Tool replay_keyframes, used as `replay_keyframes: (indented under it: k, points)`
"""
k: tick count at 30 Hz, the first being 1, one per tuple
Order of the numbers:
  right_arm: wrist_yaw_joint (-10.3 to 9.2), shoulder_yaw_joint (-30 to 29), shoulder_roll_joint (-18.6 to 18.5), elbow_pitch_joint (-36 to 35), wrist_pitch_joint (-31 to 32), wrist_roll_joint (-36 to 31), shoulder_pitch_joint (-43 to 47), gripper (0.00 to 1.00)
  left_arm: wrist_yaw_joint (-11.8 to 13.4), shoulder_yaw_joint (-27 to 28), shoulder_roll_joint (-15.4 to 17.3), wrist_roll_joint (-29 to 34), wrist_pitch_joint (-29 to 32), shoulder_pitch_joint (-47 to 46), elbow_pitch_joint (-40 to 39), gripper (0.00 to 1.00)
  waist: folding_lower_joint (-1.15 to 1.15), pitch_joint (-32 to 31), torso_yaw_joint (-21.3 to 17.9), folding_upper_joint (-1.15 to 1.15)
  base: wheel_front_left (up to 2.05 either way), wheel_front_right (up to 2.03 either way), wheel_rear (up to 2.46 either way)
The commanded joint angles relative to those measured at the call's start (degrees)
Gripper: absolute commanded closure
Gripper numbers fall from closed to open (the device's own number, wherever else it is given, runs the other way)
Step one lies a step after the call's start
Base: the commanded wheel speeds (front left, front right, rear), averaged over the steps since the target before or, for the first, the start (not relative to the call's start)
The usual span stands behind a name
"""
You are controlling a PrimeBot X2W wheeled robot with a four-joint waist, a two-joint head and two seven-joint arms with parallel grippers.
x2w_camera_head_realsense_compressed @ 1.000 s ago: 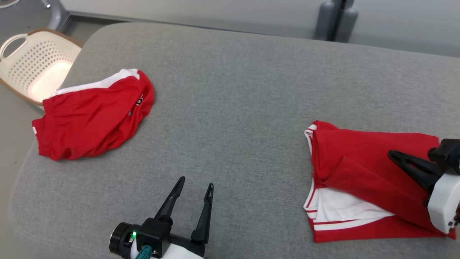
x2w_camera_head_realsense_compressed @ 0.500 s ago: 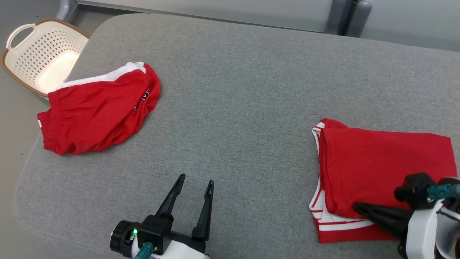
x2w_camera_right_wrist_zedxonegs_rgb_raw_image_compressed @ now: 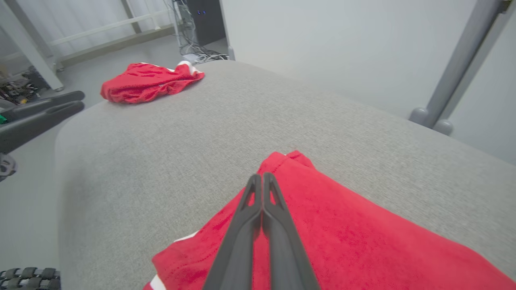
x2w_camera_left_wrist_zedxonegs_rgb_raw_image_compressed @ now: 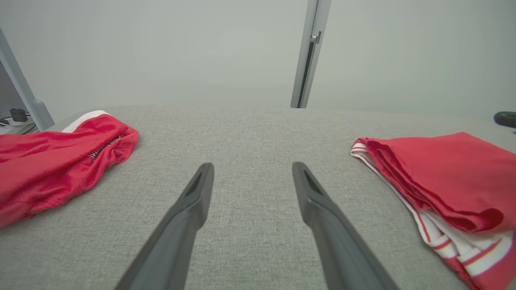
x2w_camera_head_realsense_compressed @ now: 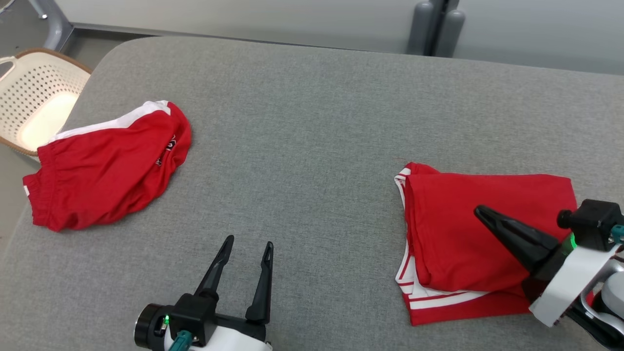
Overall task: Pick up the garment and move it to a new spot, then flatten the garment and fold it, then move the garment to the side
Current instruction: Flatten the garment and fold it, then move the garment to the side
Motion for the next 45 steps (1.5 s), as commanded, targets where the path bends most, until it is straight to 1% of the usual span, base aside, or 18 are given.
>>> replay_keyframes:
  k: [1,3,4,5,6,7,8,11,15,16,18,21,24,32,36,45]
  points:
    - [-0.11,-2.73,2.45,2.81,-1.14,-1.29,1.75,1.0,0.47,0.92,0.22,0.42,-0.27,0.47,-0.51,0.0,0.0,-1.21,-1.56,0.0,0.0,0.0,0.0]
    - [-0.12,-8.05,6.35,6.74,-1.74,-3.66,3.89,1.0,0.58,2.06,0.21,0.4,-0.26,0.94,-1.13,0.0,0.0,-1.91,-2.71,0.0,0.0,0.0,0.0]
    - [-0.12,-11.8,8.72,7.79,-1.77,-5.36,5.0,0.91,0.6,2.6,0.2,0.35,-0.26,1.2,-1.35,0.0,0.0,-2.18,-3.3,0.0,0.0,0.0,0.0]
    - [-0.11,-15.43,10.85,8.92,-1.71,-7.34,6.74,0.64,0.74,3.25,0.19,0.3,-0.27,1.43,-1.76,0.0,0.0,-2.48,-3.92,0.0,0.0,0.0,0.0]
    - [-0.11,-19.2,13.22,9.7,-1.69,-9.61,8.93,0.42,0.84,4.02,0.22,0.09,-0.26,1.8,-1.94,0.0,0.0,-2.81,-4.54,0.0,0.0,0.0,0.0]
    - [-0.11,-22.54,15.41,10.22,-1.69,-12.15,11.03,0.09,0.92,4.57,0.22,-0.04,-0.25,2.24,-2.08,0.0,0.0,-3.16,-5.17,0.0,0.0,0.0,0.0]
    - [-0.11,-25.81,17.42,10.63,-1.63,-14.83,12.87,0.0,0.96,5.24,0.19,-0.11,-0.25,2.36,-2.55,0.0,0.0,-3.56,-5.8,0.0,0.0,0.0,0.0]
    - [-0.12,-35.42,23.24,11.02,-1.61,-23.23,18.3,0.0,0.83,6.72,0.22,0.27,-0.26,3.2,-3.52,0.0,0.0,-4.86,-7.45,0.0,0.0,0.0,0.0]
    - [-0.12,-47.15,30.29,8.76,-1.62,-32.89,25.15,0.0,0.51,8.7,0.21,0.95,-0.2,4.62,-4.8,0.0,0.0,-6.43,-9.3,0.0,0.0,0.0,0.0]
    - [-0.12,-47.15,30.29,8.76,-1.62,-32.89,25.15,0.0,0.51,8.7,0.21,0.95,-0.2,4.62,-4.8,0.0,0.0,-6.43,-9.3,0.0,0.0,0.0,0.0]
    - [-0.12,-50.97,33.11,7.1,-1.63,-36.56,28.17,0.0,0.47,9.6,0.22,1.02,-0.2,5.39,-5.42,0.0,0.0,-7.34,-10.0,0.0,0.0,0.0,0.0]
    - [-0.12,-54.53,36.09,4.81,-1.63,-40.78,32.38,0.0,0.53,10.67,0.21,1.42,-0.2,7.2,-6.07,0.0,0.0,-9.0,-10.85,0.0,0.0,0.0,0.0]
    - [-0.12,-55.48,38.43,3.38,-1.62,-42.6,36.17,0.0,0.68,11.19,0.21,2.12,-0.2,9.37,-6.46,0.0,0.0,-10.82,-11.55,0.0,0.0,0.0,0.0]
    - [-0.12,-55.48,41.64,3.61,-1.63,-45.56,40.7,0.0,1.52,11.83,0.19,3.65,-0.2,12.82,-6.8,0.0,0.0,-14.26,-12.5,0.0,0.0,0.0,0.0]
    - [-0.12,-54.96,41.91,3.44,-1.63,-45.82,41.16,0.0,1.21,11.57,0.21,4.34,-0.2,14.1,-6.15,0.0,0.0,-15.19,-12.67,0.0,0.0,0.0,0.0]
    - [-0.12,-54.73,41.82,3.37,-1.63,-46.15,41.26,0.0,1.77,11.65,0.2,5.16,-0.19,14.97,-4.75,0.0,0.0,-15.82,-12.37,0.0,0.0,0.0,0.0]
